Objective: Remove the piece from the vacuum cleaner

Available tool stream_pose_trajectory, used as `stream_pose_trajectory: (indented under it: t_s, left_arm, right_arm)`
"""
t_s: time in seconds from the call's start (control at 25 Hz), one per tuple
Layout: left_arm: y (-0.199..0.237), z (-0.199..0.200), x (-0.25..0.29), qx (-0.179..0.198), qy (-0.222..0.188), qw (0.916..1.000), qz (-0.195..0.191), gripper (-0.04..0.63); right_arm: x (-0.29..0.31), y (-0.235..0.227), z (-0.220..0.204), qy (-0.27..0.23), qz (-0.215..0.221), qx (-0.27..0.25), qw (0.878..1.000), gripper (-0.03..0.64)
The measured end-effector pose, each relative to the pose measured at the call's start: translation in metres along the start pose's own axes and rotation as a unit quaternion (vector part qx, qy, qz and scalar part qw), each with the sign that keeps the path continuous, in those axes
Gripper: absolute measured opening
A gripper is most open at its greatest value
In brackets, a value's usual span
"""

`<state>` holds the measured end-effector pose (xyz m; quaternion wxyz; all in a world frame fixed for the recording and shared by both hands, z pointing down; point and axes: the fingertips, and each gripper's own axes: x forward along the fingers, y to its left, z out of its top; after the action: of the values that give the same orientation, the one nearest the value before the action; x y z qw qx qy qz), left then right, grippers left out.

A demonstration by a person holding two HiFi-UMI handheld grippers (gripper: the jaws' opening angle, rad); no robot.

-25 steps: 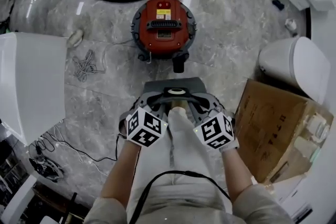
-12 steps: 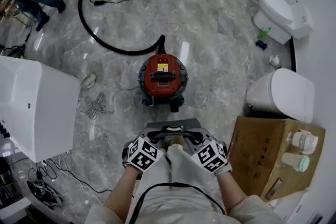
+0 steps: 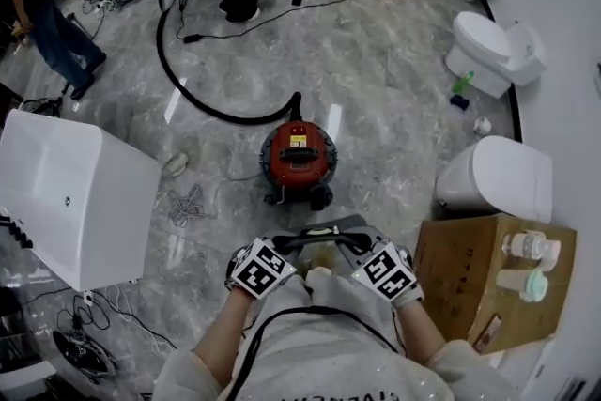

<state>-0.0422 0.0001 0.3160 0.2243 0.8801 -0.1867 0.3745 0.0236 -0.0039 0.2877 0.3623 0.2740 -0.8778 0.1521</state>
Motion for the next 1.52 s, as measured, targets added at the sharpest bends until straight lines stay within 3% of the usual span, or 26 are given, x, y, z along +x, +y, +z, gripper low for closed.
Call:
stream_pose_trajectory:
  t_s: [0.56,1.52]
  left_arm:
    - [-0.029,0.051,-0.064,-0.011,-0.052,0.9979,-0.037,0.032]
    - [-0.027,0.074,-0.094,-0.004,-0.06,0.9955,-0.073,0.032]
  right_arm:
    - [-0.06,0.013,0.048,-0.018,0.027,0.019,0.999,0.024]
    - [-0.074,0.01,0.079,-0.028,0.036,0.029,0.999,0.023]
